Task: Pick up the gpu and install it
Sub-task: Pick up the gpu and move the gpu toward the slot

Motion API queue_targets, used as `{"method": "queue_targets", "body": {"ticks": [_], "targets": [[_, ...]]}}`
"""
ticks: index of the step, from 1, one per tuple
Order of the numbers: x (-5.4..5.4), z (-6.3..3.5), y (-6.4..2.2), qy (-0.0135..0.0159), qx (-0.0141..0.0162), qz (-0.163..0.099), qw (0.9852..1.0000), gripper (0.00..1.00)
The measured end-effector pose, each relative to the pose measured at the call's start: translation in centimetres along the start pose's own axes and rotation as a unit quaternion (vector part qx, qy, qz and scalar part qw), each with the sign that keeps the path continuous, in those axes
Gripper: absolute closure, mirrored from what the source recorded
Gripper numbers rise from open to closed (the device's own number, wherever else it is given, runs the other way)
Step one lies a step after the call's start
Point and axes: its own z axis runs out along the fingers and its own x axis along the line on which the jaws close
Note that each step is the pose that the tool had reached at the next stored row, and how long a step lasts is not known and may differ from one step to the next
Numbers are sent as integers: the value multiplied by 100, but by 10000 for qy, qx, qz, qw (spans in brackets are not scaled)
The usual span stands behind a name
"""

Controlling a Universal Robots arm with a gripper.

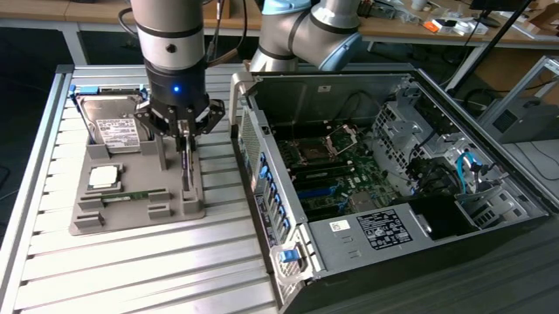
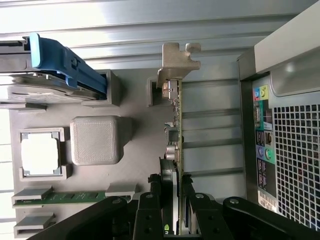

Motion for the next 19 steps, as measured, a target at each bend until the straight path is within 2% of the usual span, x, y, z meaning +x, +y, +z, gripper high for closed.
{"method": "queue_targets", "body": {"ticks": [19], "targets": [[-2,-68,2,0,0,0,10000,73]]}}
